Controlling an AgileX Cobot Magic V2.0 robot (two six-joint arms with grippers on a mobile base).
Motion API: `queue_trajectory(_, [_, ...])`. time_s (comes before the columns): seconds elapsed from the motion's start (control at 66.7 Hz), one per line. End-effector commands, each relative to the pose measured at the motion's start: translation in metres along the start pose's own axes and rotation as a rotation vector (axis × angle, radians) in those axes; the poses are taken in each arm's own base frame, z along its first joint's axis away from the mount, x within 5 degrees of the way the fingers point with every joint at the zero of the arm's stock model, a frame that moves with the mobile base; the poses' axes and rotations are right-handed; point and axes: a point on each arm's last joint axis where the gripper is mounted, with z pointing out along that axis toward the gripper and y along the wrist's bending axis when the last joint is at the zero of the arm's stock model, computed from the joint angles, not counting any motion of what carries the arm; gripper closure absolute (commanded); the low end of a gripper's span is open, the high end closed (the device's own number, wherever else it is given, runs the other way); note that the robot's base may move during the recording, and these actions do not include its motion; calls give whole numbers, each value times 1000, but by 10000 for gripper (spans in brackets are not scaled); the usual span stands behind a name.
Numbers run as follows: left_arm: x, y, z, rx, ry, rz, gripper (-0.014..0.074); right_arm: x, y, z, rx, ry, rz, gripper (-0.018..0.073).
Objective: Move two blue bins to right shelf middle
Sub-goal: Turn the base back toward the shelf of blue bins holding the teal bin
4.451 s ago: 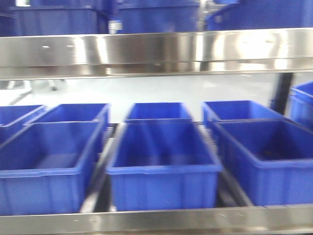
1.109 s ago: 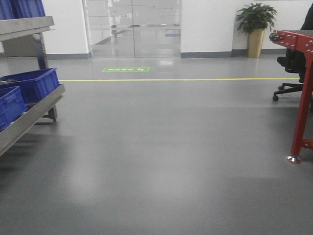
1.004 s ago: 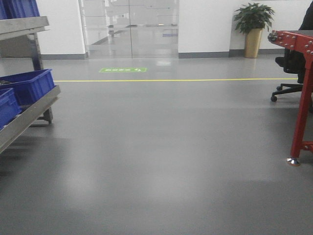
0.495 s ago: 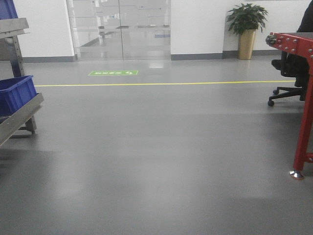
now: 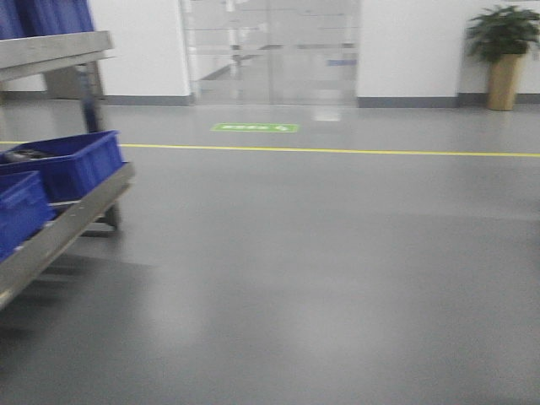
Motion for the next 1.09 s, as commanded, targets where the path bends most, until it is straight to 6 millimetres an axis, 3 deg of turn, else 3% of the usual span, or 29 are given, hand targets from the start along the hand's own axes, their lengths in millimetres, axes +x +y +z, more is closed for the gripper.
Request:
queue_trajectory(0.0, [-17, -3, -14, 41, -142, -3, 707, -12, 2, -10, -18, -105, -11, 724])
queue_trajectory(1.079, [-17, -3, -14, 39, -142, -1, 707, -12, 2, -10, -18, -105, -11, 724])
